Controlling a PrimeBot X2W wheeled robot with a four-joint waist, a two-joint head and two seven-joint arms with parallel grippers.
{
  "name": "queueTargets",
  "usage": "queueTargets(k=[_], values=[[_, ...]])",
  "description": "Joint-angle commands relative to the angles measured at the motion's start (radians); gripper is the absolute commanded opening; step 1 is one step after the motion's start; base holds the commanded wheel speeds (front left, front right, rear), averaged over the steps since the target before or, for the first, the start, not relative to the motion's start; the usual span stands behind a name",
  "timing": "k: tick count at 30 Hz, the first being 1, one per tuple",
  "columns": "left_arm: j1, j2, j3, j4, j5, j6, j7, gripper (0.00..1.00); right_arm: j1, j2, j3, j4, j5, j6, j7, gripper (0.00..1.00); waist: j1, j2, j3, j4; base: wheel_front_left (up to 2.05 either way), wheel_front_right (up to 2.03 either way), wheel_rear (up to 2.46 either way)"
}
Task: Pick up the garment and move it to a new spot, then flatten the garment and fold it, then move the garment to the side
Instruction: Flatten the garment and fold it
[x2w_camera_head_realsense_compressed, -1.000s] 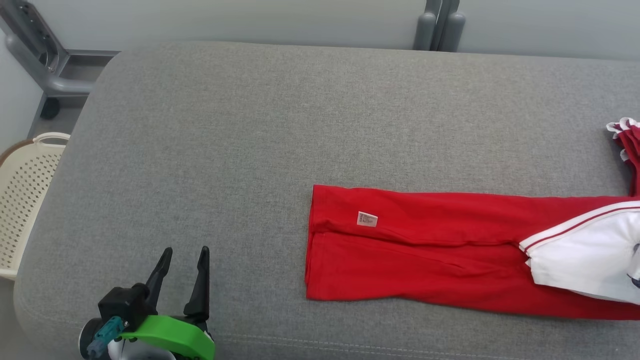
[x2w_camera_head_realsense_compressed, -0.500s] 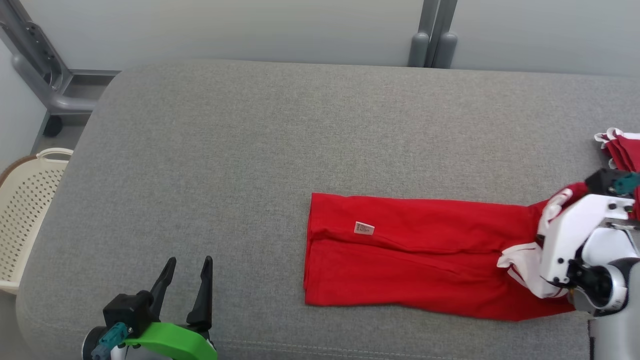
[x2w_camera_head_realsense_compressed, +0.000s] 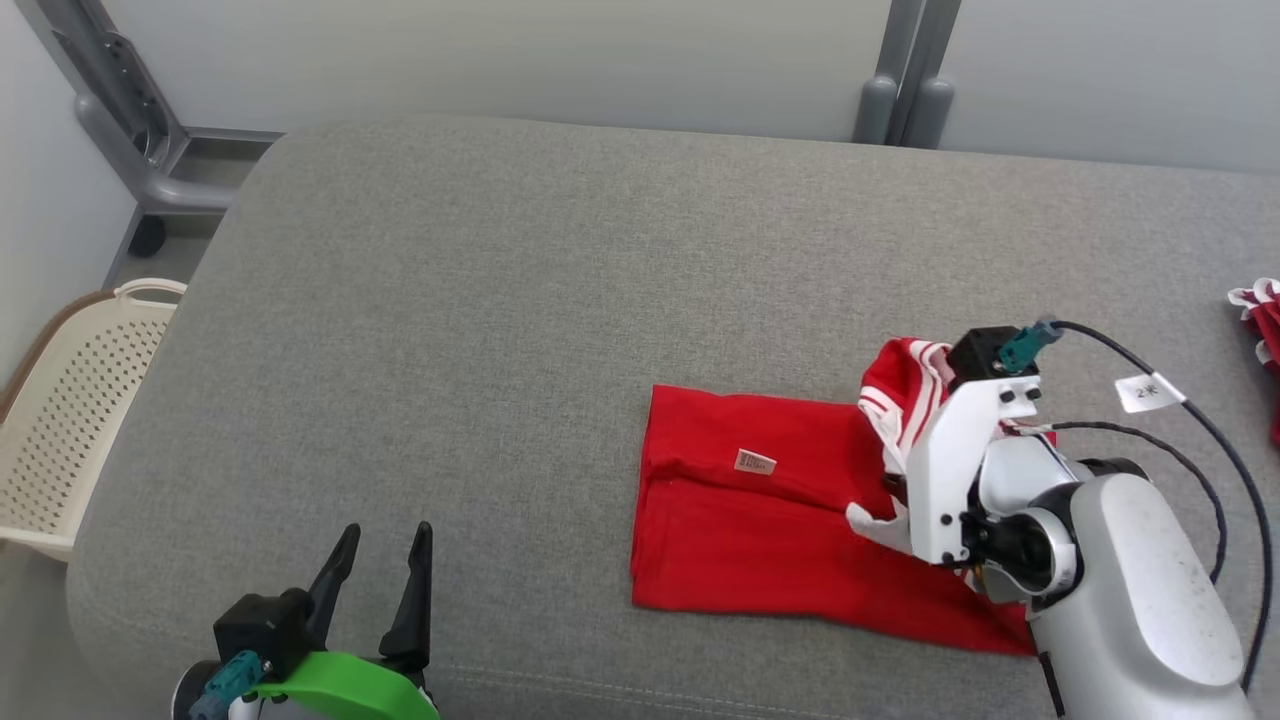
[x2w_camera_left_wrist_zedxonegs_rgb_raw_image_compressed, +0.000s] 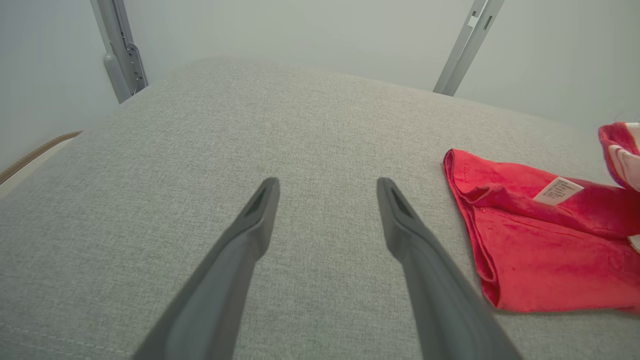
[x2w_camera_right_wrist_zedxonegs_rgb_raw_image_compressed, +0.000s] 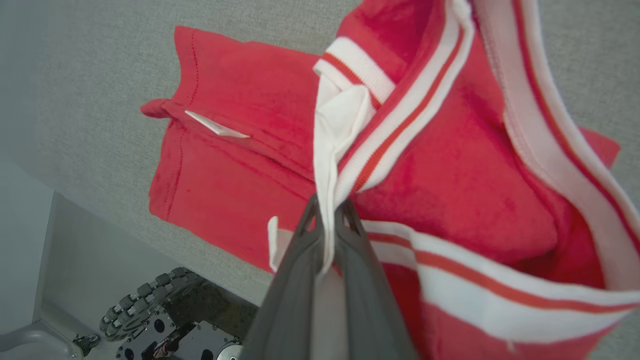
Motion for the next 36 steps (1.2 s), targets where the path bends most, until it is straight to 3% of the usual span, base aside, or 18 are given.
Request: queueTargets(k=[1, 17, 31, 32, 33, 36], values=[[-0.006, 0.001, 0.0, 0.001, -0.005, -0.004, -0.003, 1.0, -0.024, -0.001, 0.023, 0.021, 0.009, 0.0, -0.012, 0.0, 0.0, 0.0, 0.008, 0.01, 0.0, 0.0, 0.0], [-0.026, -0.018, -0.016, 0.023, -0.009, -0.006, -0.011, 1.0, -0.163, -0.002, 0.271, 0.229, 0.113, 0.0, -0.082, 0.0, 0.0, 0.0, 0.023, 0.065, 0.0, 0.0, 0.0], [-0.038, -0.025, -0.017, 0.034, -0.007, -0.008, -0.017, 1.0, -0.209, 0.0, 0.381, 0.308, 0.163, 0.0, -0.126, 0.0, 0.0, 0.0, 0.037, 0.082, 0.0, 0.0, 0.0], [-0.039, -0.025, -0.016, 0.035, -0.007, -0.009, -0.017, 1.0, -0.21, 0.0, 0.391, 0.306, 0.172, 0.0, -0.132, 0.88, 0.0, 0.0, 0.037, 0.082, 0.0, 0.0, 0.0], [-0.04, -0.025, -0.016, 0.035, -0.008, -0.009, -0.017, 1.0, -0.21, -0.002, 0.393, 0.304, 0.184, 0.0, -0.14, 1.0, 0.0, 0.0, 0.037, 0.081, 0.0, 0.0, 0.0], [-0.042, -0.023, -0.014, 0.039, -0.009, -0.01, -0.018, 1.0, -0.218, -0.002, 0.407, 0.292, 0.226, 0.0, -0.16, 1.0, 0.0, 0.0, 0.033, 0.077, 0.0, 0.0, 0.0]])
